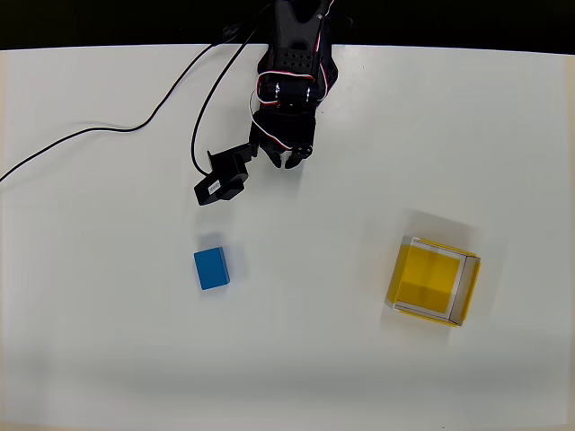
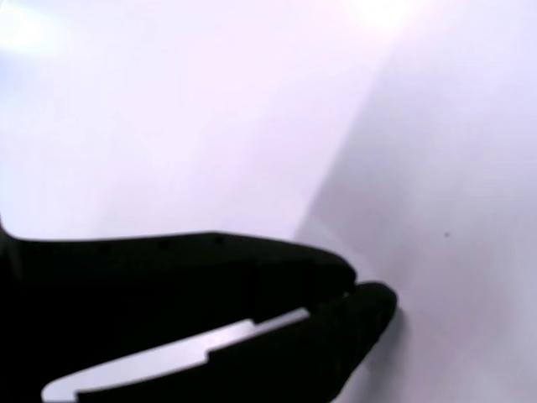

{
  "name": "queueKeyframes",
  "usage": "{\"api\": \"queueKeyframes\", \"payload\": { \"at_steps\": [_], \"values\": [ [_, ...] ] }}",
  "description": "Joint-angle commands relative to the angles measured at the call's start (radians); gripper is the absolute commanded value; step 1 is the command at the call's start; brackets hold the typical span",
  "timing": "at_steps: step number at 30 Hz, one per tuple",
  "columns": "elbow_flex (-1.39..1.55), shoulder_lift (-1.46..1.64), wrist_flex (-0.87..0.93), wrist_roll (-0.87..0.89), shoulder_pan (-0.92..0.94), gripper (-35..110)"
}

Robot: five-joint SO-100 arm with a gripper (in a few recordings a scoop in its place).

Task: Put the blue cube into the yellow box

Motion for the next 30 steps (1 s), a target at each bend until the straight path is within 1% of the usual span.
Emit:
{"api": "queueKeyframes", "payload": {
  "at_steps": [1, 9, 13, 18, 21, 23, 27, 30],
  "values": [
    [0.026, 0.028, 0.011, -0.011, -0.005, 0],
    [0.026, 0.028, 0.012, -0.025, -0.011, 0],
    [0.023, 0.020, 0.006, -0.114, -0.012, 1],
    [-0.100, -0.123, -0.167, -0.179, 0.060, 13],
    [-0.229, -0.267, -0.264, -0.193, 0.101, 22],
    [-0.324, -0.374, -0.316, -0.198, 0.140, 31],
    [-0.538, -0.584, -0.337, -0.235, 0.209, 44],
    [-0.686, -0.739, -0.365, -0.302, 0.264, 47]
  ]
}}
